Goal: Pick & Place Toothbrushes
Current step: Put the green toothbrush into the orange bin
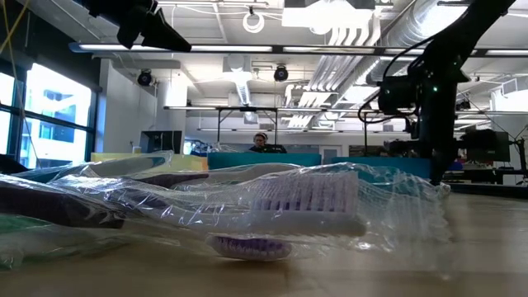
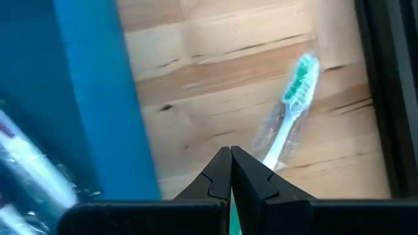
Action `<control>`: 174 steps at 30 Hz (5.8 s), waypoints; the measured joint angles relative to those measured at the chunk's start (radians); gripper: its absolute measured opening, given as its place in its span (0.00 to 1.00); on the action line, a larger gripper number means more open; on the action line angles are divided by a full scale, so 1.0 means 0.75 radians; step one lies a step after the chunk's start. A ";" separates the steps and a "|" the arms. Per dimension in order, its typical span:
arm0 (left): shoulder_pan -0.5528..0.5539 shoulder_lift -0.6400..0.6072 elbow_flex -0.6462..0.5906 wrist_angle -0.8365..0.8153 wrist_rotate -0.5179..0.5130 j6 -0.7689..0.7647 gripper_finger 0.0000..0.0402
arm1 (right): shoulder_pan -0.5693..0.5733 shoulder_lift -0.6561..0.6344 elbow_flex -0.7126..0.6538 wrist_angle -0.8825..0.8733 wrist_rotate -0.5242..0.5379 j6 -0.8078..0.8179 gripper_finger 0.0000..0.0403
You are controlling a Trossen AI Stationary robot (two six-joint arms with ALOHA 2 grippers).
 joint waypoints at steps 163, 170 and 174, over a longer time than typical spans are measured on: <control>0.000 0.000 0.000 0.031 0.000 -0.005 0.00 | 1.200 -0.137 0.395 -0.372 -0.038 0.436 0.00; 0.000 0.000 0.000 0.030 0.000 -0.004 0.00 | 1.200 -0.137 0.403 -0.390 -0.089 0.549 0.00; 0.000 0.000 0.000 0.030 0.000 0.002 0.00 | 1.200 -0.137 0.403 -0.357 -0.120 0.541 0.00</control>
